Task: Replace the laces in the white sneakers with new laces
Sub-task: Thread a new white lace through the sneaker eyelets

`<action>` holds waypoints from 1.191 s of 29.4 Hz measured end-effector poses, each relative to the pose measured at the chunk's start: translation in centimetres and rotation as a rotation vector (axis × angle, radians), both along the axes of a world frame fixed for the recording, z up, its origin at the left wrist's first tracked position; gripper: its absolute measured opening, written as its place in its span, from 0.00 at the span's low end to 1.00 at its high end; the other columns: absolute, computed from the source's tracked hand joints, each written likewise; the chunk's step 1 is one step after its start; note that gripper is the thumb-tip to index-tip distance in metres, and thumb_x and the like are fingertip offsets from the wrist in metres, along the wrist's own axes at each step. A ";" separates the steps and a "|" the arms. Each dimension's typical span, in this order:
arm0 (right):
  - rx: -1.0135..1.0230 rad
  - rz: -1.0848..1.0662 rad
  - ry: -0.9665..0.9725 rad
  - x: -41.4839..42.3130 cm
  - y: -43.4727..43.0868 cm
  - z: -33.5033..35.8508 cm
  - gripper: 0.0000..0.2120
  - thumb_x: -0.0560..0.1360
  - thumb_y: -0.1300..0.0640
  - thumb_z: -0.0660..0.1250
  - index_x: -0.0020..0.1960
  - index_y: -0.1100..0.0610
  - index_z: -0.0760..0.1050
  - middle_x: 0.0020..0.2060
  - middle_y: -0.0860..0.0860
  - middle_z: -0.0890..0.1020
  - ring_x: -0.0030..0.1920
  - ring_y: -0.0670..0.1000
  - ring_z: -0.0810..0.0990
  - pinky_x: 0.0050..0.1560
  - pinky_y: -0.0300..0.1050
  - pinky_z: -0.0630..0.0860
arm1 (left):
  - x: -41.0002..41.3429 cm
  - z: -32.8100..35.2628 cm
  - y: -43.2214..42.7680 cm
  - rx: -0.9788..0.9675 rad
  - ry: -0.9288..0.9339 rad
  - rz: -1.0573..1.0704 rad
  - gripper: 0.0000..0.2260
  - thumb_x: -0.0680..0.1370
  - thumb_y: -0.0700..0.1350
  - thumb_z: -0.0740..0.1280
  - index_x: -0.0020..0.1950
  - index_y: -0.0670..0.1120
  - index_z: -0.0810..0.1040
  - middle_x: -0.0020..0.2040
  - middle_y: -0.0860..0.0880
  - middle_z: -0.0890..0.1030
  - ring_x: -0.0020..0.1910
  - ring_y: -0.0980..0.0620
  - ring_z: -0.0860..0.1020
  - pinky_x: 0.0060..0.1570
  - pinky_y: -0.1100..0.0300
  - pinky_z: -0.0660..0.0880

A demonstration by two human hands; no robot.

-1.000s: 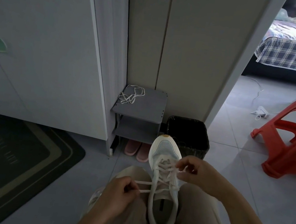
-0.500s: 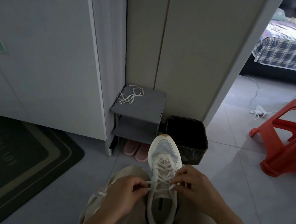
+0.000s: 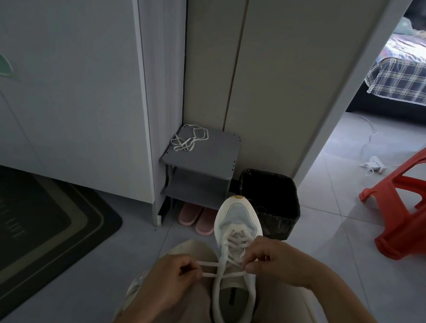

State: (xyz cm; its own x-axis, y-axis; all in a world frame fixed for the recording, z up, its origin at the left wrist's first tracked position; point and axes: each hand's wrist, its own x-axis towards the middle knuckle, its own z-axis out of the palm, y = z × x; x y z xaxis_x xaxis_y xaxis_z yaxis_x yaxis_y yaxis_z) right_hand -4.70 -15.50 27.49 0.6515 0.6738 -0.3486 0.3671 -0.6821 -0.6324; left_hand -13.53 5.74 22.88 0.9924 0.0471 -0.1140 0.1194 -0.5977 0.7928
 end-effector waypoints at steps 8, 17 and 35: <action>-0.204 0.089 0.025 0.8 3.0 0.3 0.10 0.77 0.56 0.61 0.49 0.62 0.78 0.41 0.51 0.76 0.39 0.43 0.70 0.41 0.35 0.67 | -0.7 0.3 1.5 -0.015 0.037 0.046 0.09 0.74 0.42 0.69 0.34 0.53 0.78 0.32 0.67 0.78 0.39 0.68 0.75 0.39 0.73 0.69; -0.015 -0.315 -0.071 -2.0 -0.4 -0.4 0.07 0.74 0.49 0.66 0.43 0.50 0.70 0.36 0.43 0.75 0.34 0.41 0.71 0.35 0.31 0.70 | -0.8 0.6 1.9 0.105 0.095 -0.026 0.12 0.74 0.46 0.68 0.33 0.59 0.75 0.33 0.67 0.78 0.40 0.75 0.71 0.37 0.76 0.67; 0.042 -0.532 -0.319 -5.9 -0.4 -4.3 0.09 0.71 0.49 0.68 0.39 0.39 0.67 0.36 0.41 0.76 0.38 0.42 0.76 0.45 0.40 0.78 | 1.1 1.6 -4.2 -0.988 0.301 0.494 0.08 0.78 0.33 0.59 0.42 0.37 0.75 0.30 0.45 0.71 0.20 0.58 0.64 0.15 0.69 0.56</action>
State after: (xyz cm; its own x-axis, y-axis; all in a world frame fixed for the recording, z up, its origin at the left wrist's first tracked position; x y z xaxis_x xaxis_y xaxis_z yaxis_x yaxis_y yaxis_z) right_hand -10.59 -15.92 23.22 0.9696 0.2370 -0.0614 0.1590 -0.8002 -0.5782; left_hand -12.45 1.54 24.49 0.8167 0.1823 -0.5475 0.4322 0.4353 0.7897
